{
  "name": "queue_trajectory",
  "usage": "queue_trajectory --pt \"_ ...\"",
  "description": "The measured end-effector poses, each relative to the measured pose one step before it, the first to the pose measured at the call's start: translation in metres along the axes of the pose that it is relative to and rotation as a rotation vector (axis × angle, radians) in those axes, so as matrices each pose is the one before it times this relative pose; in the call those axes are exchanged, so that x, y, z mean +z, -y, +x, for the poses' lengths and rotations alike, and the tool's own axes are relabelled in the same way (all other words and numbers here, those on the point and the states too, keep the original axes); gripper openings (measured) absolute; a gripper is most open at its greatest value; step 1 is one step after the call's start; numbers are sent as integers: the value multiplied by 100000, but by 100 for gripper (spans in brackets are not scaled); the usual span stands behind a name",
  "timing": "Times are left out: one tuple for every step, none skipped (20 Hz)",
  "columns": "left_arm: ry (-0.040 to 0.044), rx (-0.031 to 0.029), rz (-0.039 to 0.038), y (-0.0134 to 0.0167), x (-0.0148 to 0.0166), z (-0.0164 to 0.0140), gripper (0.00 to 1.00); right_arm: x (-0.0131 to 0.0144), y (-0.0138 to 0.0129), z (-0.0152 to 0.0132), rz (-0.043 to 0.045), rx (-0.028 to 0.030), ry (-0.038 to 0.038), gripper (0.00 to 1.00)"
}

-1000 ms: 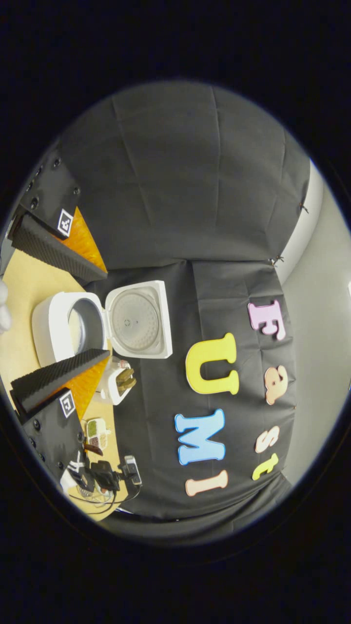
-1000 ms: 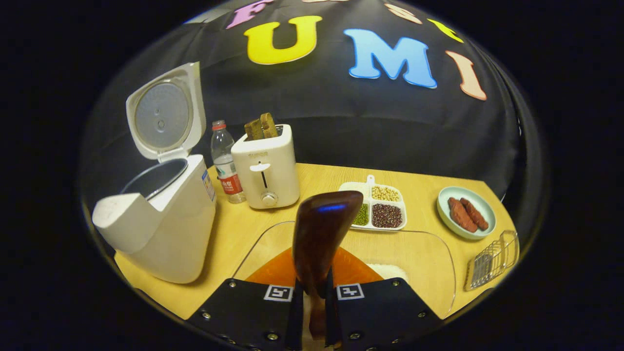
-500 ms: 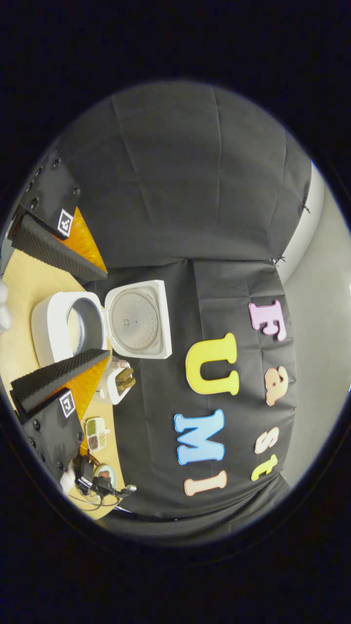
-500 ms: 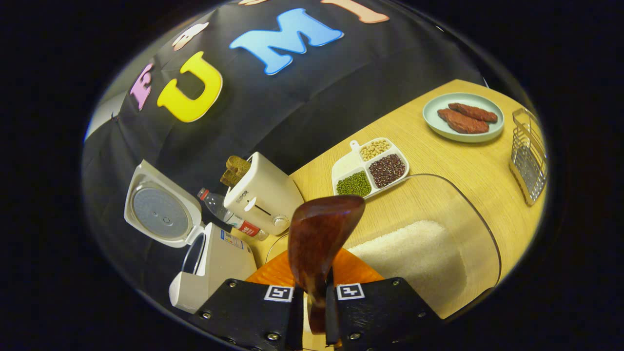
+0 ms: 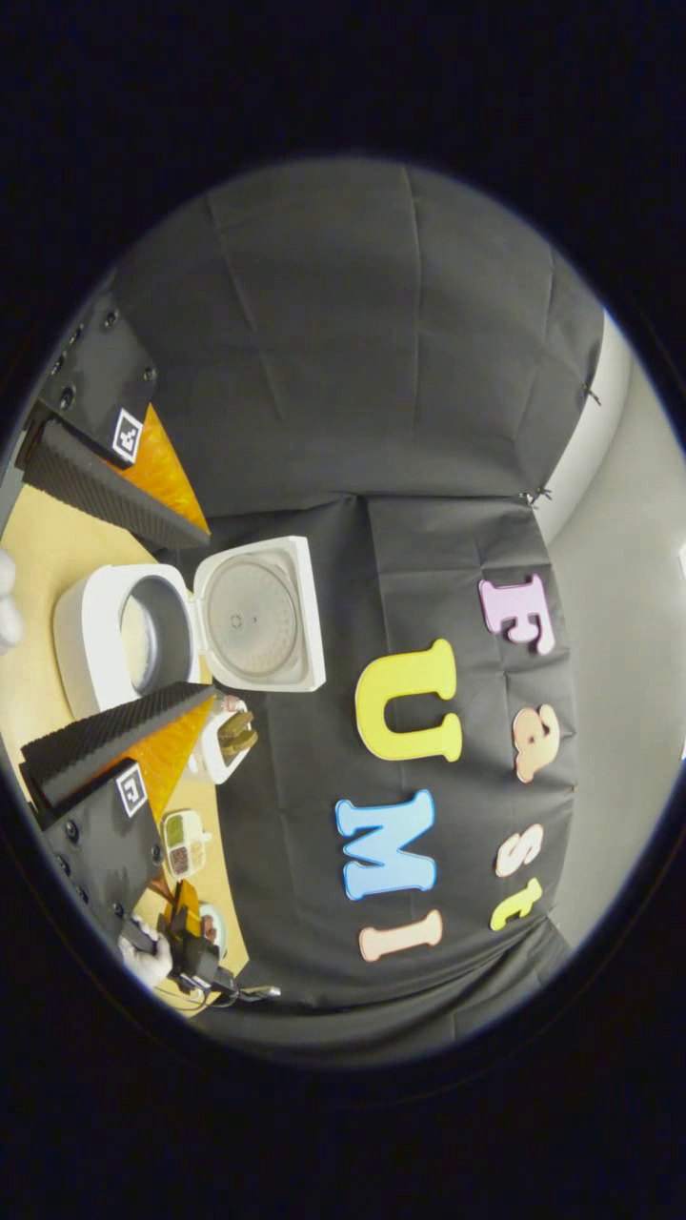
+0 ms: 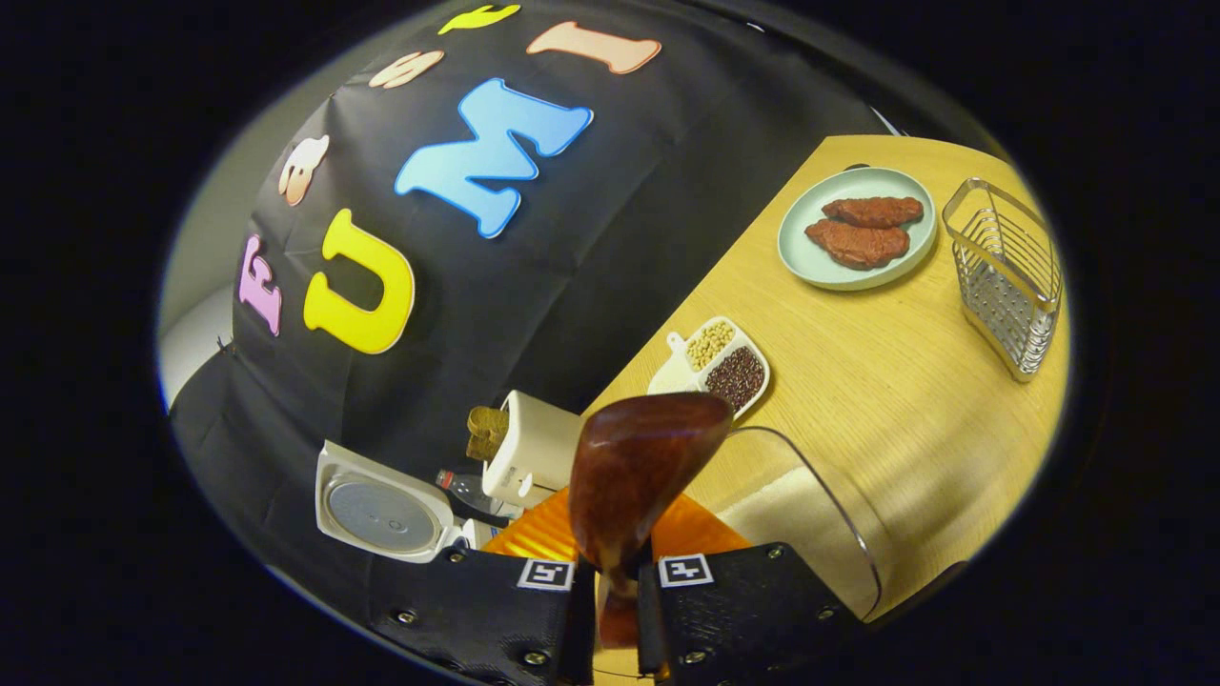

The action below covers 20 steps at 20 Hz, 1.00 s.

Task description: Close the left gripper, press the button to open the rice cooker; take a wooden spoon from the chopstick holder with the right hand, scoop a spoonful of rice and pour it into the rice cooker, then put the wooden spoon back into the chopstick holder.

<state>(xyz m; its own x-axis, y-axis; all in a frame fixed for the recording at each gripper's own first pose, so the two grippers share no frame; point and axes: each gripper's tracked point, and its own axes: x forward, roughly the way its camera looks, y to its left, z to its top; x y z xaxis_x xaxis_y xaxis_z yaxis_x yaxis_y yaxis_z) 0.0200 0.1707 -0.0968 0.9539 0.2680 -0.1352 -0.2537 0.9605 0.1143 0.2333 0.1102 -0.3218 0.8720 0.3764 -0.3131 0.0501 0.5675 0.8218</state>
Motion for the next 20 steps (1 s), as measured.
queue_trajectory --pt "210 -295 152 13 245 38 100 598 7 -418 737 141 972 18" --pt "215 -425 -49 120 30 15 99 513 -27 -416 829 325 1035 18" --pt "104 -220 -129 54 122 13 99 535 49 -362 469 151 945 18" --pt "89 -215 57 51 -1 -6 98 290 -162 -185 316 572 899 18" --pt "355 -24 -145 -82 173 -18 98 239 93 -175 383 -66 500 18" --pt "-211 -204 94 174 -60 -33 98 227 -105 -166 -63 71 359 18" --pt "60 -189 -205 21 -30 -39 97 203 -104 -241 127 556 305 18" --pt "-264 -315 -54 167 -164 -96 97 99 -240 -87 -1080 -308 460 18" --pt "-293 -59 85 -60 -95 -28 97 172 -451 -111 -722 671 148 18" --pt "-110 -516 -110 76 -98 -52 96 254 -450 -329 -426 665 378 18" --pt "206 -28 -67 -56 -4 -111 96 281 -827 -316 6 1400 -41 18" --pt "36 -212 319 -56 -224 -186 96 249 -1033 -130 -91 687 -297 18" --pt "289 279 174 -181 -59 -172 96 192 -1170 -153 140 593 -18 18" --pt "119 -99 -95 -84 -286 -145 96 80 -1326 -113 -765 685 -58 18" --pt "35 249 -391 -259 -193 -190 96 37 -1433 66 -935 1487 -378 18" --pt "34 72 -371 -196 -339 -143 96 -215 -1435 118 -1709 814 -499 18" --pt "-58 425 -287 -338 -231 -239 96 -156 -1643 188 -1018 1313 -408 18" --pt "-291 238 -491 -315 -347 -371 98 -396 -1790 471 -650 1308 -1012 18" --pt "384 907 -847 -507 -75 -337 99 -555 -1786 481 -120 1806 -1611 18" --pt "-265 117 -556 -376 -310 -308 100 -491 -1754 711 177 1406 -935 18"
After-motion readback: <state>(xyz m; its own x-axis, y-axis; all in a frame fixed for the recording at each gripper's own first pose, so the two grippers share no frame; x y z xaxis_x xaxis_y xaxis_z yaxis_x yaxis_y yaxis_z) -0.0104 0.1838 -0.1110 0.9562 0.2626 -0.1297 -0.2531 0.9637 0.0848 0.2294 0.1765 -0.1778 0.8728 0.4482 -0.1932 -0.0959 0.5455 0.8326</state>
